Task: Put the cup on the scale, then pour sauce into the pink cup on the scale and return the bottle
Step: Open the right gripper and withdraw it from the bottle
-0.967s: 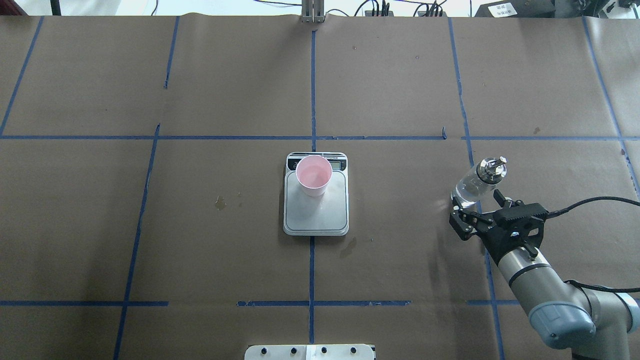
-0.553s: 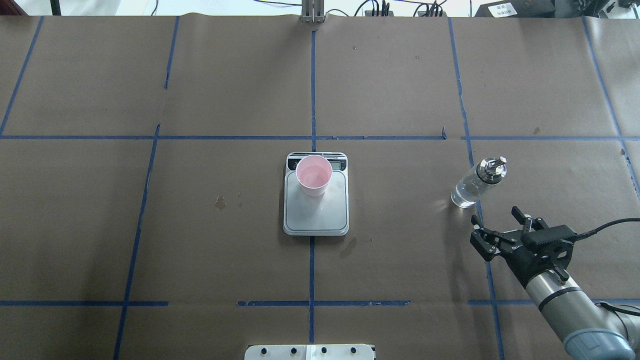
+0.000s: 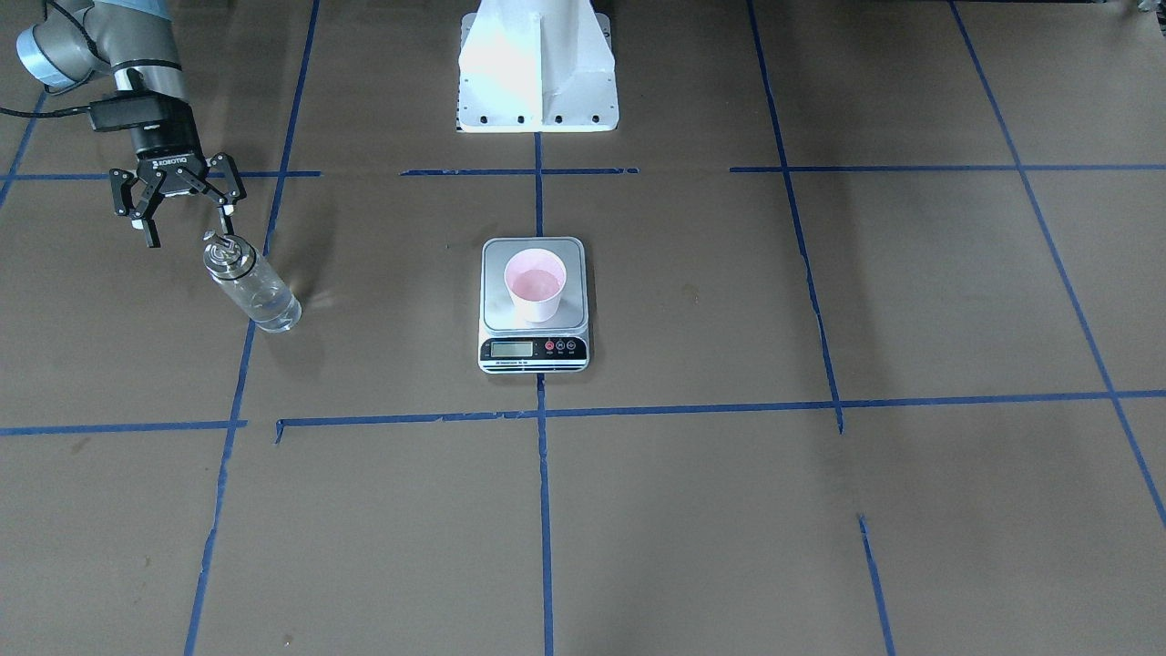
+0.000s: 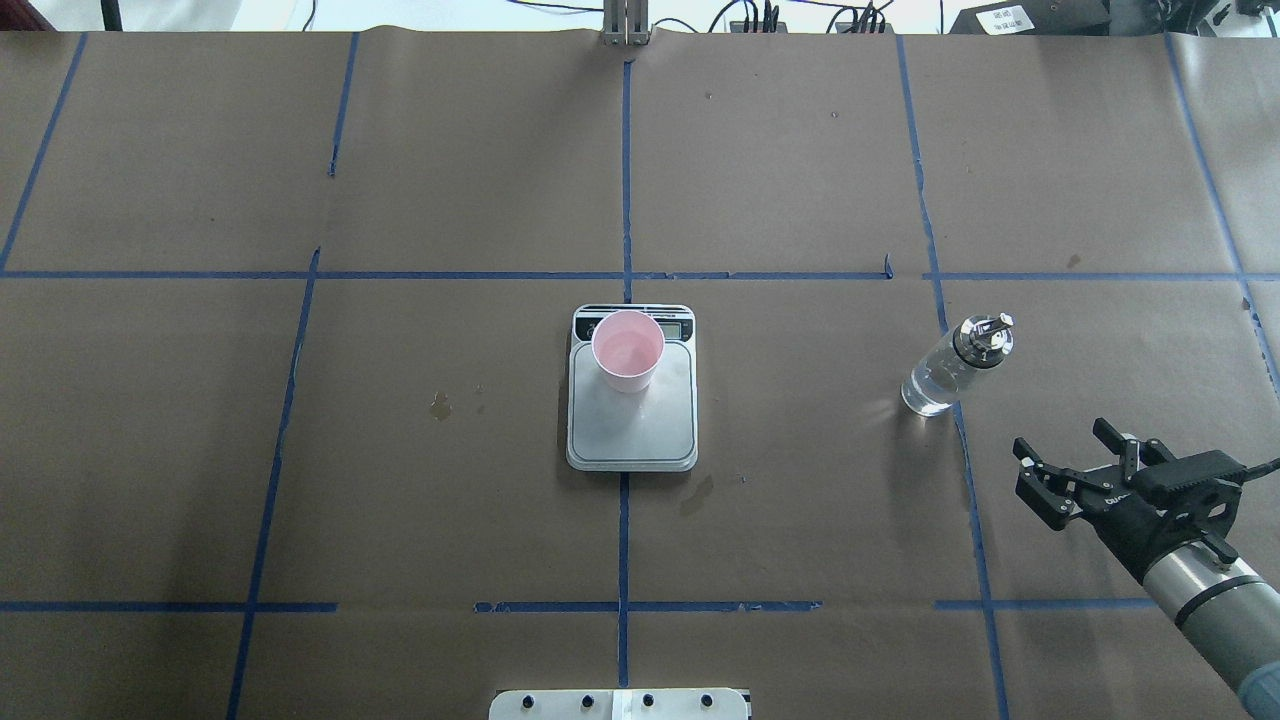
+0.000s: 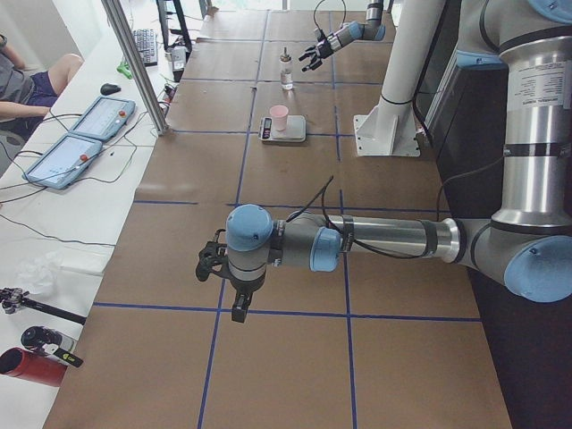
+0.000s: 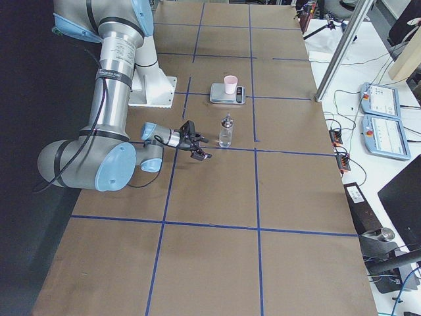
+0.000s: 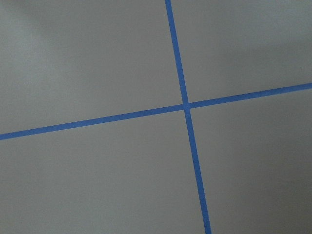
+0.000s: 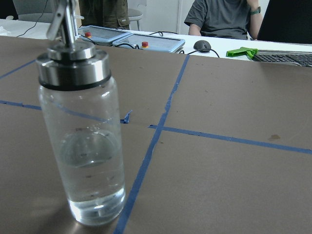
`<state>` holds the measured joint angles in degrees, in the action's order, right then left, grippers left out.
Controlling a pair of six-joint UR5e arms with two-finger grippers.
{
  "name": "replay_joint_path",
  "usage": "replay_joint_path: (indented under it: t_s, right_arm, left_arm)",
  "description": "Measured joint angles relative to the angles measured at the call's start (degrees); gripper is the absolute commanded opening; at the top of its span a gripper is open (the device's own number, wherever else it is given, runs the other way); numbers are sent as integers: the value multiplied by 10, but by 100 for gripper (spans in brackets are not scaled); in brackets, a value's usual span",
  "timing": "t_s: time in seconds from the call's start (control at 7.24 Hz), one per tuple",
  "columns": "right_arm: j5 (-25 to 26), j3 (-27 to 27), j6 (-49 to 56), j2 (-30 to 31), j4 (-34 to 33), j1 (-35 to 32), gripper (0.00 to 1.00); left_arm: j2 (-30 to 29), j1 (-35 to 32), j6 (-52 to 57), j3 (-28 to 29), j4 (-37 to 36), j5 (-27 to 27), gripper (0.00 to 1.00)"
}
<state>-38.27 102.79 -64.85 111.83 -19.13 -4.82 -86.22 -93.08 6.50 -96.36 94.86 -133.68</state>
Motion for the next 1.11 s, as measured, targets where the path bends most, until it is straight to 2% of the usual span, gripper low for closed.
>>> replay_joint_path:
  t_s: [0.28,0.41,0.83,1.11]
  right_arm:
    - [-82,0,38,5,4,-70,100]
    - [-148,1,65,3,4,-128,100]
    - [-381,3,143,-10,-4,-314,100]
    - [-575,3,181,-43,-60,-460,100]
  left_arm:
    - [0,0,0,0,0,0,100]
    - [0,0,0,-1,0,0,100]
    - [0,0,0,-1,1,-1,100]
    - [0,0,0,-1,0,-1,100]
